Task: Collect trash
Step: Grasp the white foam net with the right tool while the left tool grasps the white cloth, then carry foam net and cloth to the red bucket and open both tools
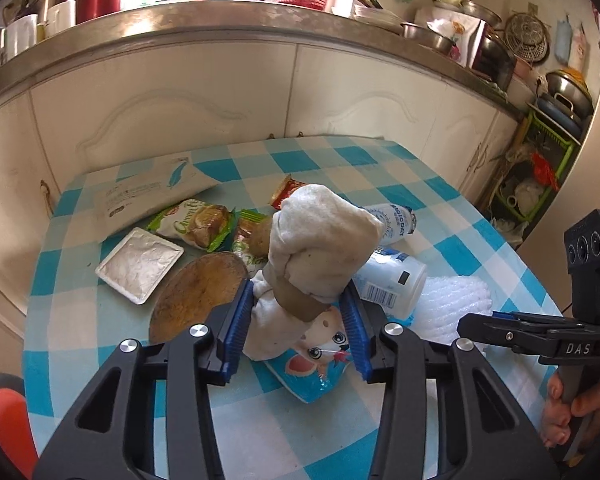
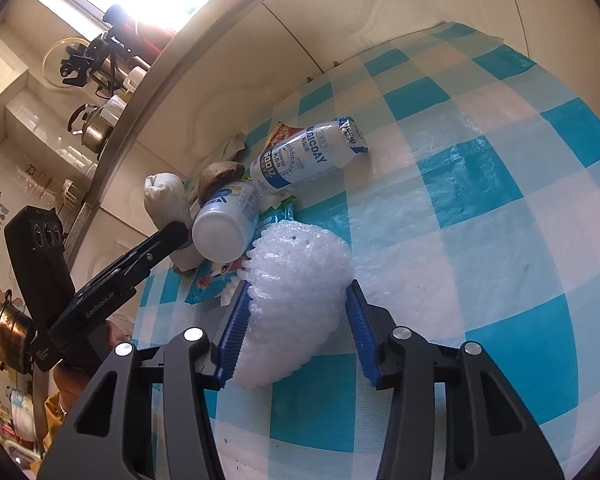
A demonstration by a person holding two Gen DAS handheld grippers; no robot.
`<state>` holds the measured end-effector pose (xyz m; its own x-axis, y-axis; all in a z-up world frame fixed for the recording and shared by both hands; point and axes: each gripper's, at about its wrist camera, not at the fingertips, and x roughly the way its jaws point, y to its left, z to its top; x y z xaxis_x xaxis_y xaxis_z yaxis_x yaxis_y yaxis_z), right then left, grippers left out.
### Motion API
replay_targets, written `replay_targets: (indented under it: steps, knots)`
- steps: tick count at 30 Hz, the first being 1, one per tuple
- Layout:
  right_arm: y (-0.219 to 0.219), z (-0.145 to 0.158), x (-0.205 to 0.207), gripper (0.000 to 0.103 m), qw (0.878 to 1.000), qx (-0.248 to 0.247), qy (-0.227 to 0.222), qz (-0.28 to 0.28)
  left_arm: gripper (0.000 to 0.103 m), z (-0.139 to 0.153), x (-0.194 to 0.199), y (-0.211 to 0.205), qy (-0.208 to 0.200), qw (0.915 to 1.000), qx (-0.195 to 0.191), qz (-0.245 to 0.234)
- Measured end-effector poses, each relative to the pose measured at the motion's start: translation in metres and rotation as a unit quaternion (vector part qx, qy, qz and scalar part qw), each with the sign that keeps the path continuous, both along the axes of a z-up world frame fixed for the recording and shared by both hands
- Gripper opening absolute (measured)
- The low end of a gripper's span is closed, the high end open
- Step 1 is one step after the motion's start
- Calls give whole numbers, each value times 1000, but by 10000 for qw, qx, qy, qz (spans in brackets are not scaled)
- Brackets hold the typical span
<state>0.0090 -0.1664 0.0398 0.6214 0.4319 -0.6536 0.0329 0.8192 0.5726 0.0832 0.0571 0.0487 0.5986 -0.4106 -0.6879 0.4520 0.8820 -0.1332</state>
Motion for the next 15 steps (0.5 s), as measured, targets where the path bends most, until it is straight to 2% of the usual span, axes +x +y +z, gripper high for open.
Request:
replay_targets:
  steps: [4, 15]
  knots:
    - [0, 4, -5, 39, 10000, 84, -27, 14, 45, 5, -9, 16, -7, 9995, -180, 241]
    - [11, 35, -31, 37, 9994, -209, -280, 71, 45, 18, -53, 86, -199, 9933, -581, 977]
